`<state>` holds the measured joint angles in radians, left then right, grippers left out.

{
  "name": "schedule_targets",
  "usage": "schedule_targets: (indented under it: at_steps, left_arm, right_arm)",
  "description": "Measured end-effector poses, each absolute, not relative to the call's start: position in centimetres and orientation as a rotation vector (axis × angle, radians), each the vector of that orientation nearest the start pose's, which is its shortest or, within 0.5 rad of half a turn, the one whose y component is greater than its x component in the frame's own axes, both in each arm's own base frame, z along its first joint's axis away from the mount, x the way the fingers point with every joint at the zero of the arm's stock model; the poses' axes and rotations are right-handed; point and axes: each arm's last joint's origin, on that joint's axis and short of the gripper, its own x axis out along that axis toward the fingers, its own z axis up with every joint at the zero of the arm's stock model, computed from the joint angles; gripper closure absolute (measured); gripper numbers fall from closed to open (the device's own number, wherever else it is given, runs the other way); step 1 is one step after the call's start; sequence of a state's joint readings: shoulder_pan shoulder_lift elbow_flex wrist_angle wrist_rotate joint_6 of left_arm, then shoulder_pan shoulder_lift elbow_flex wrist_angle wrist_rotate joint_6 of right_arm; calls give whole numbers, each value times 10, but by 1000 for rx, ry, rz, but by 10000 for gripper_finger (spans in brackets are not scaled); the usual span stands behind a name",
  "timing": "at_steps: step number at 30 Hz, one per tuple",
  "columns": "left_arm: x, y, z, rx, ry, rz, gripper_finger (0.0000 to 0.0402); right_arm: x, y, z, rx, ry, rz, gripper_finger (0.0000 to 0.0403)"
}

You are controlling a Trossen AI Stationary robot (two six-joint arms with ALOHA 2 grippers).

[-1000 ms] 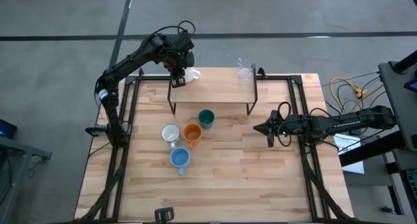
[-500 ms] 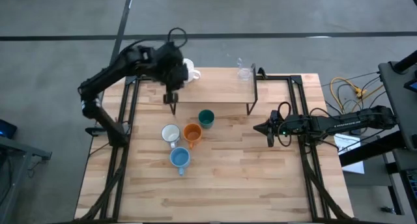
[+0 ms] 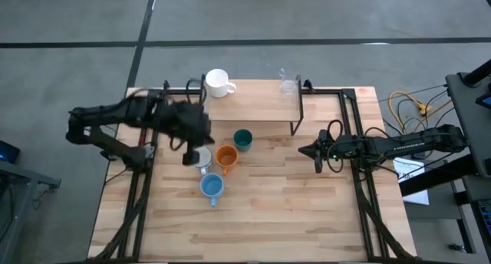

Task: Stack small to large cups/mugs on shelf
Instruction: Adjust the mugs on the table

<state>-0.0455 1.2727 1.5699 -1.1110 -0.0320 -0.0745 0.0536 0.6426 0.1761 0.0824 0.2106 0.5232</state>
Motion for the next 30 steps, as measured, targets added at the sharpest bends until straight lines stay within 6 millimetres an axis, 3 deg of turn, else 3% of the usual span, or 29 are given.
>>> schedule_targets:
  at_steps: [6, 15, 20, 30]
  left_arm:
    - [205, -30, 359, -223, 745, 22, 402]
    - [172, -43, 303, -317, 715, 102, 402]
    - [168, -44, 261, -348, 757, 121, 402]
    - [164, -43, 198, -433, 688, 126, 401]
  right_arm:
    - [144, 2, 170, 478, 324, -252, 394]
    - [144, 2, 172, 483, 320, -253, 394]
    - [147, 1, 182, 450, 290, -272, 394]
    - [149, 0, 198, 431, 306, -294, 394]
